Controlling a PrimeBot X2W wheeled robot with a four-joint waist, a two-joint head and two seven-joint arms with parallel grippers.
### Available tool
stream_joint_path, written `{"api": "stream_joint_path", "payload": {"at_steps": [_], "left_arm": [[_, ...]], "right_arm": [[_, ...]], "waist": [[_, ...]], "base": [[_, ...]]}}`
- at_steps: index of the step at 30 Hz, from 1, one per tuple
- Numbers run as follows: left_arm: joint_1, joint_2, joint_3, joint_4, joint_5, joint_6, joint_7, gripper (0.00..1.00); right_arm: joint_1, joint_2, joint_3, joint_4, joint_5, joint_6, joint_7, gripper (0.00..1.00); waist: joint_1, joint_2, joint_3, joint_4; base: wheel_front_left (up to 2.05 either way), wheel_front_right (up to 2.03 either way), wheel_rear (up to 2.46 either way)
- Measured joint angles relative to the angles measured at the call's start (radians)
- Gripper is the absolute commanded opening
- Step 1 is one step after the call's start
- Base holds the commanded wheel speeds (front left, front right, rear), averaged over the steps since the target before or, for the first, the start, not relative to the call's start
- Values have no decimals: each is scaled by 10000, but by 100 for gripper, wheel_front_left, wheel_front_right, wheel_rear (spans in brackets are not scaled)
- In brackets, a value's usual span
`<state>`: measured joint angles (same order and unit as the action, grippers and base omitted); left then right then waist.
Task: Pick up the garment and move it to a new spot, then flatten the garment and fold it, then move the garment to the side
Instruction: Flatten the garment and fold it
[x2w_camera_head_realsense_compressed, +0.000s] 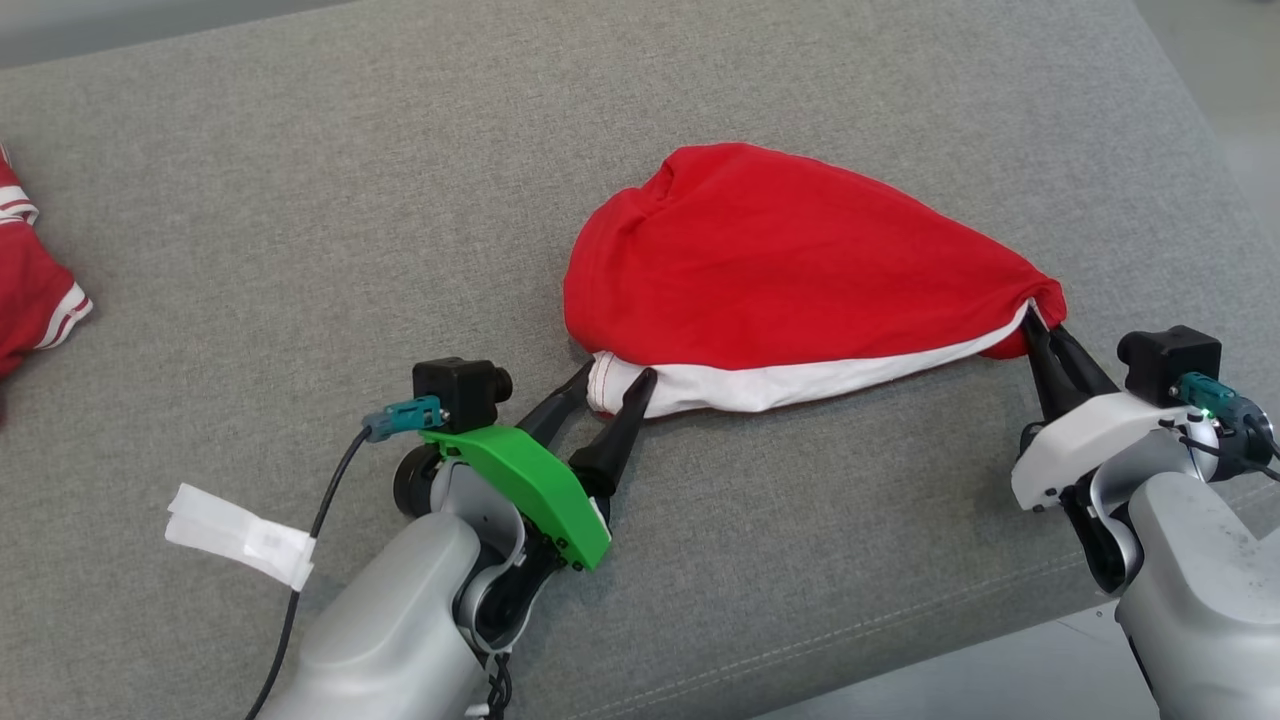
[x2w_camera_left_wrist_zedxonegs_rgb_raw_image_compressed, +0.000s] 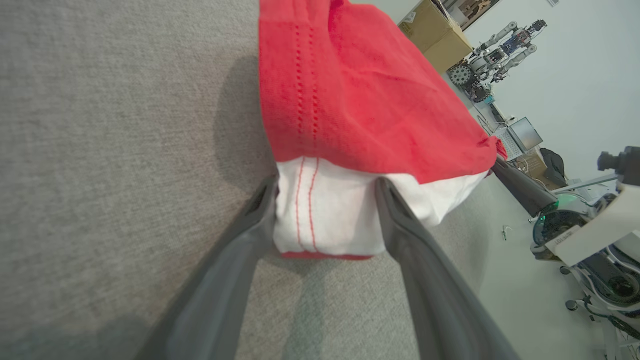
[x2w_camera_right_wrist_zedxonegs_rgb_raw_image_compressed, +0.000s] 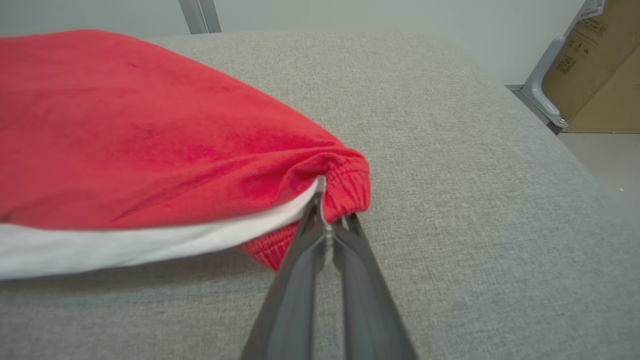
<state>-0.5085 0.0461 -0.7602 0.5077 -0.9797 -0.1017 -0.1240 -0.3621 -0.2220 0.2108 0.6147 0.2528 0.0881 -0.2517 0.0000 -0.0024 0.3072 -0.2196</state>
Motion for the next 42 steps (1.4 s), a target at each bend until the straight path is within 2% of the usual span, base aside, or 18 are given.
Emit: {"api": "stream_joint_path", "payload": {"at_steps": [1, 2, 3, 4, 5, 15, 22, 29, 36, 39, 42], "left_arm": [[-55, 0, -73, 13, 2, -10, -2, 47], [-87, 0, -148, 27, 2, -31, -2, 38], [-93, -4, -186, 33, 2, -58, -4, 38], [-93, -4, -203, 50, 2, -82, -21, 29], [-96, -4, -205, 63, 2, -82, -82, 0], [-256, -8, -61, 123, 0, -102, -830, 0], [-306, 38, 934, -518, 19, -127, -1287, 0], [-655, 456, 1925, -2019, 533, -205, -1321, 0], [-604, 644, 3958, -5007, 1411, -209, -1319, 0], [-522, 673, 4345, -6316, 1824, -167, -1323, 0], [-284, 802, 4240, -6982, 2004, 125, -1327, 0]], "right_arm": [[-3, 0, -4, 0, -2, 0, 0, 0], [-4, 0, -10, 0, -2, 0, 0, 0], [-7, 0, -21, 0, -6, 0, 0, 0], [-12, 0, -31, 0, -29, 0, 0, 0], [-20, 0, -42, 0, -69, 0, 0, 0], [-30, -4, -347, -121, -65, -2, 0, 0], [-277, 98, -909, -1755, 253, 86, 0, 0], [-720, 67, -1313, -3981, 401, 234, -29, 0], [-561, 21, -1386, -6316, 399, 303, -31, 0], [-415, -63, -1417, -7283, 399, 347, -44, 0], [-17, -128, -1335, -7540, 646, 349, -48, 0]], "waist": [[0, 0, -4, 11], [0, 0, -9, 22], [0, 0, -13, 32], [0, 0, -19, 43], [0, 0, -25, 53], [0, 0, -219, 261], [0, 0, -573, 487], [0, 0, -1146, 694], [0, 0, -1830, 829], [0, 0, -2058, 855], [0, 0, -2136, 894]], "base": [[0, 0, 0], [0, 0, 0], [0, 0, 0], [0, 0, 0], [0, 0, 0], [0, 0, 0], [0, 0, 0], [0, 0, 0], [0, 0, 0], [0, 0, 0], [0, 0, 0]]}}
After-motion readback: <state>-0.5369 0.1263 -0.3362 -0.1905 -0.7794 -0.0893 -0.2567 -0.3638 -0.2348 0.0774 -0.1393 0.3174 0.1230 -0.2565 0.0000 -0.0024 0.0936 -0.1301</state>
